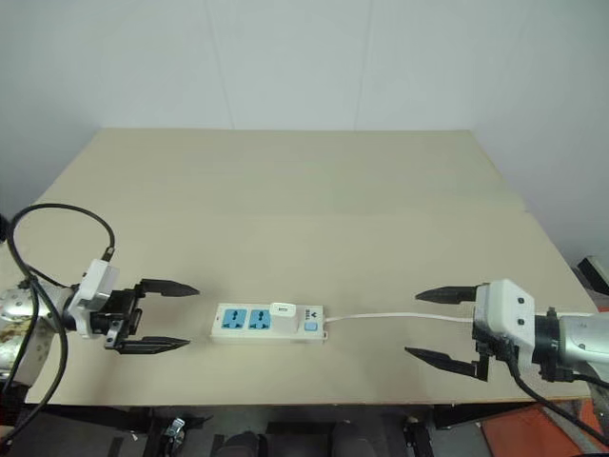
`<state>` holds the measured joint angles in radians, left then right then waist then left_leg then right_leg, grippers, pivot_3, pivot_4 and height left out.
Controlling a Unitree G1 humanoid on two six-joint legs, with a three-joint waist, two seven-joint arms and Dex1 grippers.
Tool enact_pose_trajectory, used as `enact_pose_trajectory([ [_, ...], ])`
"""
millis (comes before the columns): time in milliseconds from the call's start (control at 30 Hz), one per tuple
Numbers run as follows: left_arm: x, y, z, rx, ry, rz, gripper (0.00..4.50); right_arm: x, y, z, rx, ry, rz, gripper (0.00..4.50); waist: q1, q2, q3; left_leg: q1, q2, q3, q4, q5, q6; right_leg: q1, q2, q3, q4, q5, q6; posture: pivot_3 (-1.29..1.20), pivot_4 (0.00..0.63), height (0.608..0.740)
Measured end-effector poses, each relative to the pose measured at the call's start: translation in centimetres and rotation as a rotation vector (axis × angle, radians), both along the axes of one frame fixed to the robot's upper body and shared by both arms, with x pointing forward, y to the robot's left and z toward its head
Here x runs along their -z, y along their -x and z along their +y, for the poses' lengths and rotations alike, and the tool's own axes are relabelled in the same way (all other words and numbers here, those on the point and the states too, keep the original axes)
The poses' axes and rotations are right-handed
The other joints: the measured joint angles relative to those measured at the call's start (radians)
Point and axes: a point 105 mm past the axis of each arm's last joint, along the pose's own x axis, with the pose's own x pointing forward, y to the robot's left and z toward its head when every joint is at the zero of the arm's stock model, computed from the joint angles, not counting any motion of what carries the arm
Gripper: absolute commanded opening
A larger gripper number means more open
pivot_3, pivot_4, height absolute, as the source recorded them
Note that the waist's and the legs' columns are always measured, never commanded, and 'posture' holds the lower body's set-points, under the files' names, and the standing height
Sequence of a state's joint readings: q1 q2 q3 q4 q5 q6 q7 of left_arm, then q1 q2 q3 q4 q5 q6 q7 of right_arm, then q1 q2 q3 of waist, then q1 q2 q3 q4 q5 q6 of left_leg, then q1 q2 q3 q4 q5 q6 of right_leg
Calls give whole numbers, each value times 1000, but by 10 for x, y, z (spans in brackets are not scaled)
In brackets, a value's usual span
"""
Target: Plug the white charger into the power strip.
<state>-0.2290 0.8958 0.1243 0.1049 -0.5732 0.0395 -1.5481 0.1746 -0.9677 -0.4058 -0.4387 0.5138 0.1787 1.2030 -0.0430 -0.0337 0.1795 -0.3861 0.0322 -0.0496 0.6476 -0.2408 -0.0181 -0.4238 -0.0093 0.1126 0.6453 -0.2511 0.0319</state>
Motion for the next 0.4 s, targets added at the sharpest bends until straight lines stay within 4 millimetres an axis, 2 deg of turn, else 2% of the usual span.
enact_pose_trajectory([
  [400, 3, -4, -7, -8, 12, -16, 4500, 1, 5, 0, 13, 1, 42, 4481, 0, 0, 0, 0, 0, 0, 0, 0, 0, 0, 0, 0, 0, 0, 0, 0, 150, 740],
])
